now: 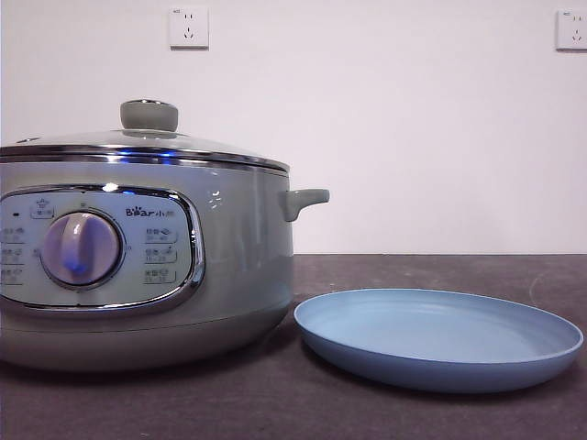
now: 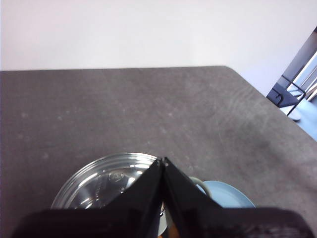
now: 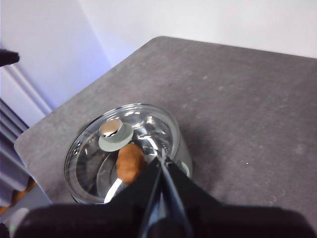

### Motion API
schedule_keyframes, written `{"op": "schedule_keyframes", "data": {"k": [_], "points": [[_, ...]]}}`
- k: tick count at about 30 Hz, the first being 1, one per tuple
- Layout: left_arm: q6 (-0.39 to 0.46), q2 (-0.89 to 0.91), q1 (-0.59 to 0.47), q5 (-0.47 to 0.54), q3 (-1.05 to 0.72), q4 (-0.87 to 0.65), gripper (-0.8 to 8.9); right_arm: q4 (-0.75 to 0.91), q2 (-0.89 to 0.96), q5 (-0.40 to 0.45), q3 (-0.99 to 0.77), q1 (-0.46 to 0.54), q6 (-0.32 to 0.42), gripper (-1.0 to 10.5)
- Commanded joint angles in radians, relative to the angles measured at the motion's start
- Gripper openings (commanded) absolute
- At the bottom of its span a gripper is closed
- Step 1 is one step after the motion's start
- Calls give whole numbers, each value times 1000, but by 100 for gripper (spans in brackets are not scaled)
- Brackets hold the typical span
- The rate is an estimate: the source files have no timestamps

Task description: Take the potato out from the steamer,put the potato on the plate,close the lid

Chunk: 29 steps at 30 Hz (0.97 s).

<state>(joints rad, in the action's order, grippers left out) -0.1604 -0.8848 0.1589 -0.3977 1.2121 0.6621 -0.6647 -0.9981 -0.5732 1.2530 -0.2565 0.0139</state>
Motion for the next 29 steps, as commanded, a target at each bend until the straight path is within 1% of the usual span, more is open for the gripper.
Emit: {"op": "schedule_keyframes", "data": {"k": [1,4,5,6,12,16,25,29], "points": [[16,-6,6,-2,0,-4,74,7,-3,4,8,-3,14,189],[16,-10,8,2,0,-12,318,23,-3,7,8,-3,12,453],[16,-12,10,2,0,-16,364,30,-3,7,8,-3,9,504],[16,-14,12,1,0,-18,378,34,-3,7,8,-3,9,512],[16,-56,40,2,0,-18,377,36,-3,6,8,-3,9,504],[34,-114,79,11,0,-18,377,37,-3,6,8,-3,8,504],[82,-272,196,163,0,-25,377,37,-3,6,8,-3,2,504],[106,-333,244,276,0,-26,377,37,-3,6,8,-3,2,503]]}}
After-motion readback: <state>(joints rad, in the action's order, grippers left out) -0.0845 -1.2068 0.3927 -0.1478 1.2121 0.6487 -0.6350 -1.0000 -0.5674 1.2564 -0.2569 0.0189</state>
